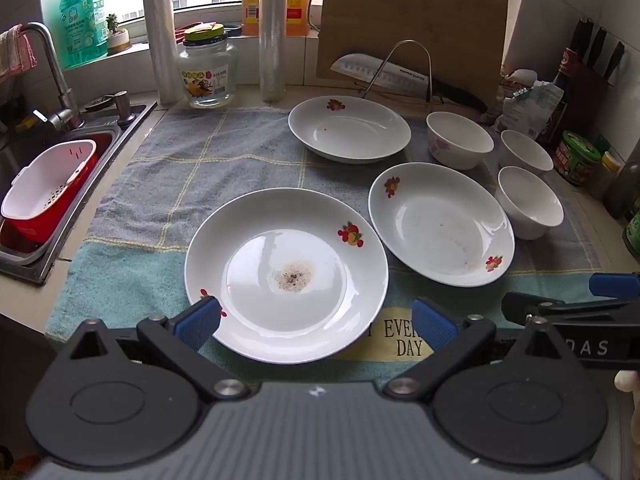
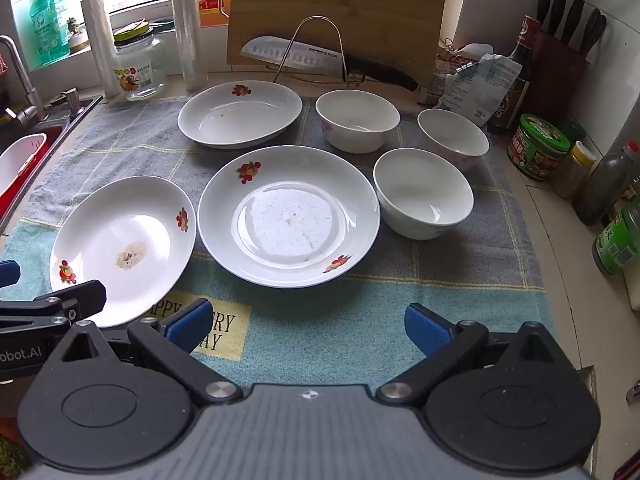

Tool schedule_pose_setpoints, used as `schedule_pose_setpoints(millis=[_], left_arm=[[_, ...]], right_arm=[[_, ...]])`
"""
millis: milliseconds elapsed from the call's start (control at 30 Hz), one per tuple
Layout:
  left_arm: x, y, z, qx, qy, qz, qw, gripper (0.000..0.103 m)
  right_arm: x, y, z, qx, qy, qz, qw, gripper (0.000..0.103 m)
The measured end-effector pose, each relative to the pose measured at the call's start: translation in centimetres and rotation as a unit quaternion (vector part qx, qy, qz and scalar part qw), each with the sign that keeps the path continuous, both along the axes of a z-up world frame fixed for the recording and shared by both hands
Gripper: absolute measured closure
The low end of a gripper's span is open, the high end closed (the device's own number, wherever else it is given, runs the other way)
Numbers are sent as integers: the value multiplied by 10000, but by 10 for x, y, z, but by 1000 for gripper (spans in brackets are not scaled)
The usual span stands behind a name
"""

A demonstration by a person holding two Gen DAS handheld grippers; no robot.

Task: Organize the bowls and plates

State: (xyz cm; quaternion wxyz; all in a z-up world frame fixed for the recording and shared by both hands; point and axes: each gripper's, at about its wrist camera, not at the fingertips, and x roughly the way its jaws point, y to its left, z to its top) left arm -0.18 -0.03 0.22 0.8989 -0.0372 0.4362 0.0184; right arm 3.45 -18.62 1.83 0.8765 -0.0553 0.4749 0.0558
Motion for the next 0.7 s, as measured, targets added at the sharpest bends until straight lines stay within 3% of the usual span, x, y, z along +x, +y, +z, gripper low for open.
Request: schedule_pose_setpoints(millis=[700], left_arm=[[5,-2,6,18,-9,2,10000,2]], right_arm=[[0,-2,2,-1,-5,-12,10000,0]])
